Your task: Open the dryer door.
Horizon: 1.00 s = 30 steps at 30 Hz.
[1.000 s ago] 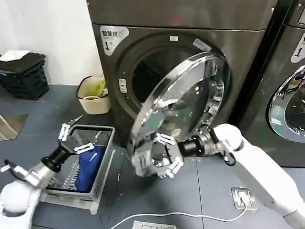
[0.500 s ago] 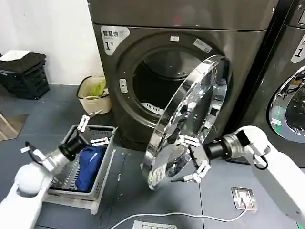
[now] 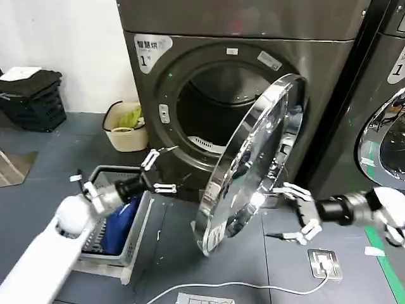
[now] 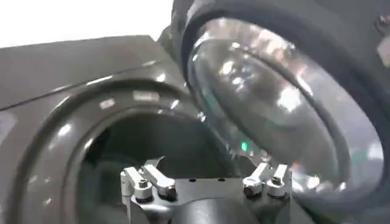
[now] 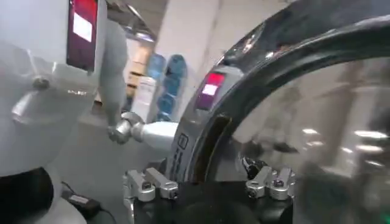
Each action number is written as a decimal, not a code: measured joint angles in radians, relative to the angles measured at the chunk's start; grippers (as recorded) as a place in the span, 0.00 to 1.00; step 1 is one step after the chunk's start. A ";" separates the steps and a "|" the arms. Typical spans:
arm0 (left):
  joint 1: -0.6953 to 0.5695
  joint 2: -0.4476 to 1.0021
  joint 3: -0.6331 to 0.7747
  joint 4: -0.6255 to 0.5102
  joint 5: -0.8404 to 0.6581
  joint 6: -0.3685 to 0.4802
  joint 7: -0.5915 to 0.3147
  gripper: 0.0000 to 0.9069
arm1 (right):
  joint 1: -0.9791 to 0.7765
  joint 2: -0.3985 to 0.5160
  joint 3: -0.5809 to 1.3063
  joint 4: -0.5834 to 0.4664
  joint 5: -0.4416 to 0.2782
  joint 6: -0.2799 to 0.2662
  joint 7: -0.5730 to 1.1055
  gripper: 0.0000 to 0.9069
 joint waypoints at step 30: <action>-0.441 -0.219 0.550 0.218 -0.038 -0.080 -0.003 1.00 | -0.733 0.715 1.106 -0.031 -0.269 0.334 0.526 1.00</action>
